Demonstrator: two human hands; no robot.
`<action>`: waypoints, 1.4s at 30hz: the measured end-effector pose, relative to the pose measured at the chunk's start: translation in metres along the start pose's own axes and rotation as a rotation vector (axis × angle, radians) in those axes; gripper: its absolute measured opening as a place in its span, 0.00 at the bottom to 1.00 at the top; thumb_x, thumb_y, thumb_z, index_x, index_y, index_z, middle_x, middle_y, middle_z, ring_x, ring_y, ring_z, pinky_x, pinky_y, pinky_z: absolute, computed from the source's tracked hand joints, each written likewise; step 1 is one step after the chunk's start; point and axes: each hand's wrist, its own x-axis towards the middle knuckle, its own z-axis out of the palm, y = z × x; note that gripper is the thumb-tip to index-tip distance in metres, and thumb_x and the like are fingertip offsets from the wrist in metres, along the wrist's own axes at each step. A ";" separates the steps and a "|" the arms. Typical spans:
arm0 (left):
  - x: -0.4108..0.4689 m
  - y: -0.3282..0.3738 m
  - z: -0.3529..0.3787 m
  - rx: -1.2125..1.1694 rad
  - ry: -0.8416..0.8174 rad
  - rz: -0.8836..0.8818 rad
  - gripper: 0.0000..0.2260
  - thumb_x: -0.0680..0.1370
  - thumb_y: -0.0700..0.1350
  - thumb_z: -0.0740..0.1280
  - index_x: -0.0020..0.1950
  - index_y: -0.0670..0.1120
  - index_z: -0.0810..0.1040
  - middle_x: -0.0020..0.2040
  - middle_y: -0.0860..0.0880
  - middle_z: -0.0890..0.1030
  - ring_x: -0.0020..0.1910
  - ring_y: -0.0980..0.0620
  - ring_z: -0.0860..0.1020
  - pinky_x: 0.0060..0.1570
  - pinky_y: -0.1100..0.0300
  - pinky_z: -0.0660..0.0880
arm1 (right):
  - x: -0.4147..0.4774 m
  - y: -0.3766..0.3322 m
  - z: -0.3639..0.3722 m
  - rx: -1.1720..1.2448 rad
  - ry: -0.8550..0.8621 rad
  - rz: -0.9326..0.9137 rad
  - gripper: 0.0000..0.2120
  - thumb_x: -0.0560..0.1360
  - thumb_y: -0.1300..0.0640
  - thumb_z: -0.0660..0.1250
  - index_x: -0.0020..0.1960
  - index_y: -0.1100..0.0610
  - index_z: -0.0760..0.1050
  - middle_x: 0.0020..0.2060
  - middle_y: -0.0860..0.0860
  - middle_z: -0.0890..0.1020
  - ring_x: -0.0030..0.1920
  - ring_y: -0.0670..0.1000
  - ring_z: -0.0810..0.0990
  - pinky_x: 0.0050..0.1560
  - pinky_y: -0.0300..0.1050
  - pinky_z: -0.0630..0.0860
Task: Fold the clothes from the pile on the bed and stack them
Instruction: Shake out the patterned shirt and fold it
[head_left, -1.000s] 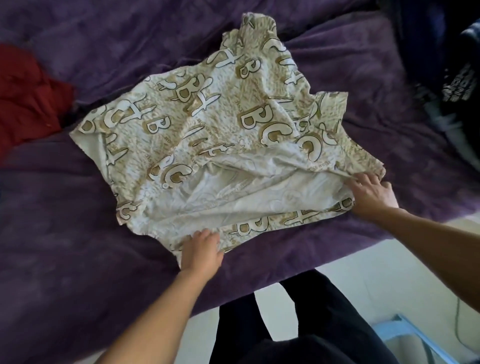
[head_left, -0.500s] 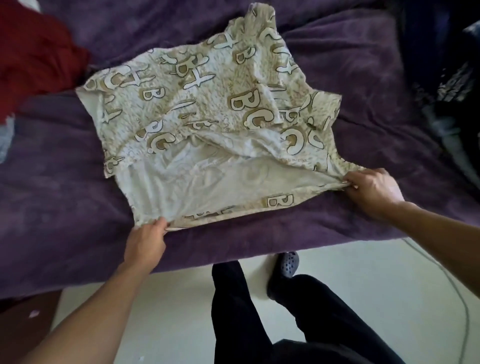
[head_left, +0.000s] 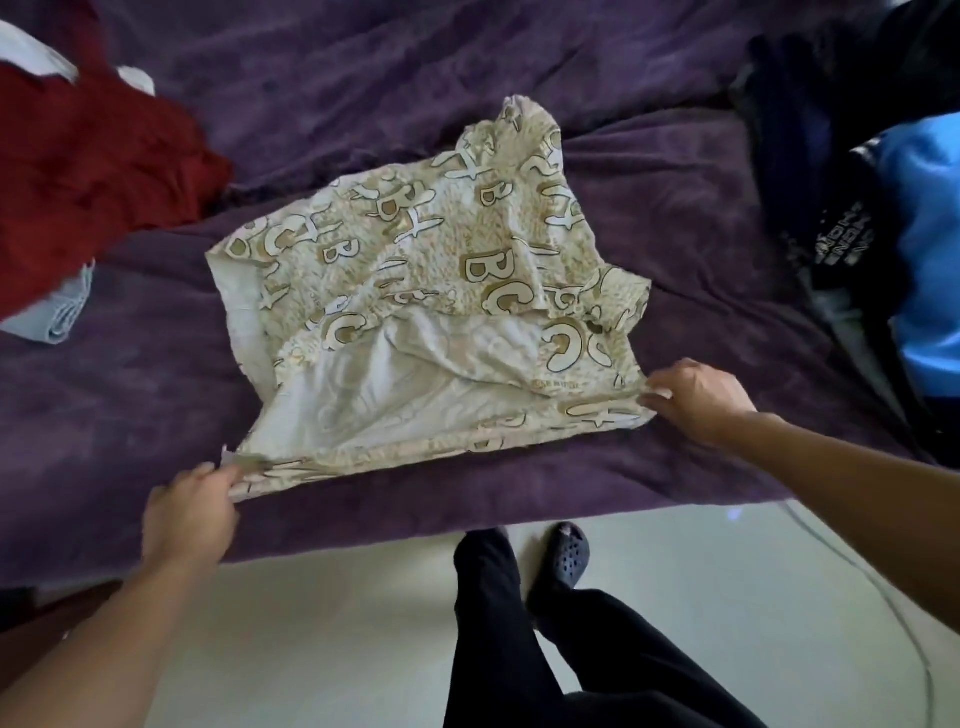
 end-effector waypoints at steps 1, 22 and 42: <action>0.014 -0.002 -0.007 -0.010 0.029 -0.016 0.11 0.69 0.35 0.67 0.50 0.44 0.80 0.48 0.42 0.79 0.50 0.39 0.78 0.47 0.49 0.73 | 0.015 -0.004 -0.012 0.008 0.037 0.003 0.13 0.76 0.43 0.65 0.47 0.53 0.78 0.46 0.54 0.80 0.52 0.59 0.79 0.47 0.49 0.73; 0.213 0.325 -0.110 -0.421 0.375 0.788 0.15 0.76 0.36 0.64 0.62 0.45 0.76 0.60 0.44 0.75 0.58 0.44 0.71 0.57 0.50 0.69 | 0.108 -0.022 0.056 1.376 0.024 0.994 0.12 0.75 0.47 0.69 0.43 0.56 0.77 0.35 0.53 0.83 0.29 0.48 0.82 0.33 0.43 0.79; 0.181 0.423 -0.111 -0.454 0.436 0.770 0.12 0.76 0.53 0.65 0.46 0.44 0.79 0.52 0.45 0.77 0.54 0.45 0.73 0.55 0.49 0.70 | 0.118 0.096 0.001 1.885 0.054 0.709 0.19 0.73 0.43 0.63 0.58 0.52 0.77 0.54 0.50 0.84 0.55 0.53 0.82 0.54 0.50 0.77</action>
